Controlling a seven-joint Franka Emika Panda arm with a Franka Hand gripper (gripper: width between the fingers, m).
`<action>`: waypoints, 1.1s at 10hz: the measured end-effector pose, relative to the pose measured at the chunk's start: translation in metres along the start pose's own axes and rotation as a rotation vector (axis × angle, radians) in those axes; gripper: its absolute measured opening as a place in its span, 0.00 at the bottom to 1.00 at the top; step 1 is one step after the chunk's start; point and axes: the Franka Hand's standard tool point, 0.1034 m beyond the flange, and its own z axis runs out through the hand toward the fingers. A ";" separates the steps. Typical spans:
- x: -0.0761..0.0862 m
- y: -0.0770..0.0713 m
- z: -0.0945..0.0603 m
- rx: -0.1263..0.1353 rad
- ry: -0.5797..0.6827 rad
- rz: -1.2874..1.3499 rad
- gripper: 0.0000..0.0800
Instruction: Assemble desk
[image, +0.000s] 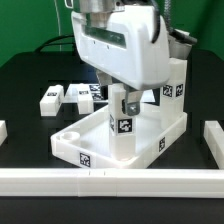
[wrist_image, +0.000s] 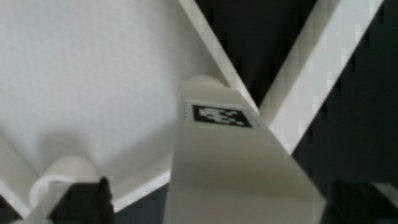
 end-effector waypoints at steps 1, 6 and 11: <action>-0.001 -0.001 0.000 0.000 -0.001 -0.130 0.80; -0.001 0.000 0.000 -0.014 0.002 -0.660 0.81; 0.000 -0.001 -0.003 -0.064 0.025 -1.018 0.81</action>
Offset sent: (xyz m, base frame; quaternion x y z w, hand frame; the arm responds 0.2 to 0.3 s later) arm 0.0060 0.0064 0.0008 0.0075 -0.0109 -0.2982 0.9544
